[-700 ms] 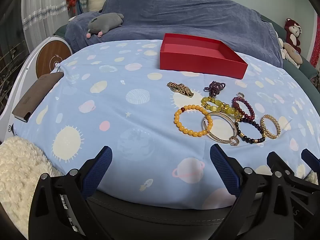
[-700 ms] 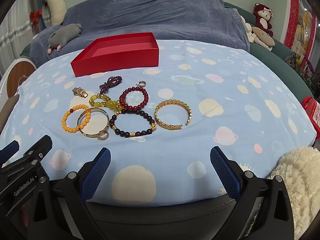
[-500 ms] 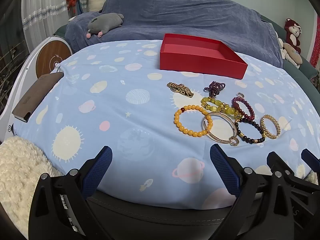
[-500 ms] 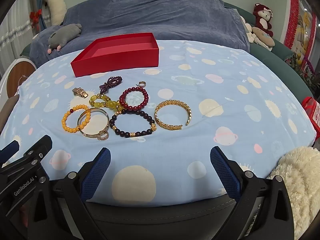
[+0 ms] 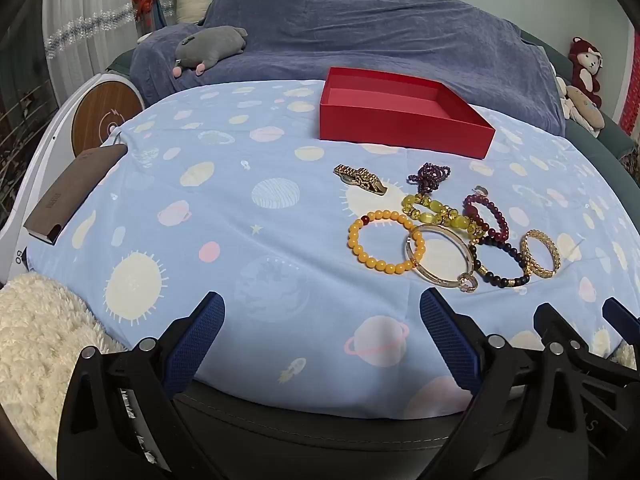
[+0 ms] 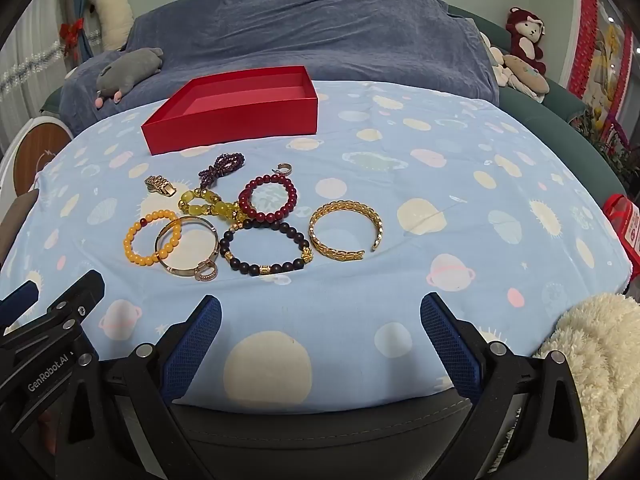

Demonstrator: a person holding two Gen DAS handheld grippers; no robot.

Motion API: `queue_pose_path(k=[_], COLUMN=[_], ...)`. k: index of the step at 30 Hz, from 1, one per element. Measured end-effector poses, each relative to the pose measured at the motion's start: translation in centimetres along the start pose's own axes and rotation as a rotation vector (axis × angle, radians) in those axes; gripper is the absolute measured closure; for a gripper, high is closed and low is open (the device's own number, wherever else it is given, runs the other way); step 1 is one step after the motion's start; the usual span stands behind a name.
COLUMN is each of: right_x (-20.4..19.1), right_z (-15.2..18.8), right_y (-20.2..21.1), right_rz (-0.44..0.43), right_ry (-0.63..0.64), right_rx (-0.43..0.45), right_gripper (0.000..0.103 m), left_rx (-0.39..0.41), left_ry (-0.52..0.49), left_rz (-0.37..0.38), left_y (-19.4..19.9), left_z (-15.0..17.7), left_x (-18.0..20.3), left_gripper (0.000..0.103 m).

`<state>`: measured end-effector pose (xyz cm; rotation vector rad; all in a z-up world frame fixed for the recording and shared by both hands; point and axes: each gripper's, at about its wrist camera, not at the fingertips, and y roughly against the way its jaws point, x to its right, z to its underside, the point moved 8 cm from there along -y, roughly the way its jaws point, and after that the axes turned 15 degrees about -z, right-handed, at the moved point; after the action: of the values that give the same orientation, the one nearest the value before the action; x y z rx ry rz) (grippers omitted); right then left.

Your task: Organize jewelry

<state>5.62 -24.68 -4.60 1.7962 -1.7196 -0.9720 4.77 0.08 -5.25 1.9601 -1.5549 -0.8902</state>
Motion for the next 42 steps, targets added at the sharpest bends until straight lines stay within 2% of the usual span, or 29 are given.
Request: queue_pose_path(k=[34, 42], right_x=[-0.6, 0.1], right_z=[0.0, -1.1], right_y=[-0.1, -0.4], right_rz=[-0.005, -0.003], right_ry=[-0.003, 0.010], right_rx=[-0.007, -0.020], right_gripper=[0.007, 0.007], left_rx=[-0.012, -0.015], left_ry=[0.000, -0.009], left_rz=[0.004, 0.010], left_y=[0.1, -0.3], left_z=[0.0, -0.4], left_x=[0.2, 0.6], left_gripper=[0.009, 0.009])
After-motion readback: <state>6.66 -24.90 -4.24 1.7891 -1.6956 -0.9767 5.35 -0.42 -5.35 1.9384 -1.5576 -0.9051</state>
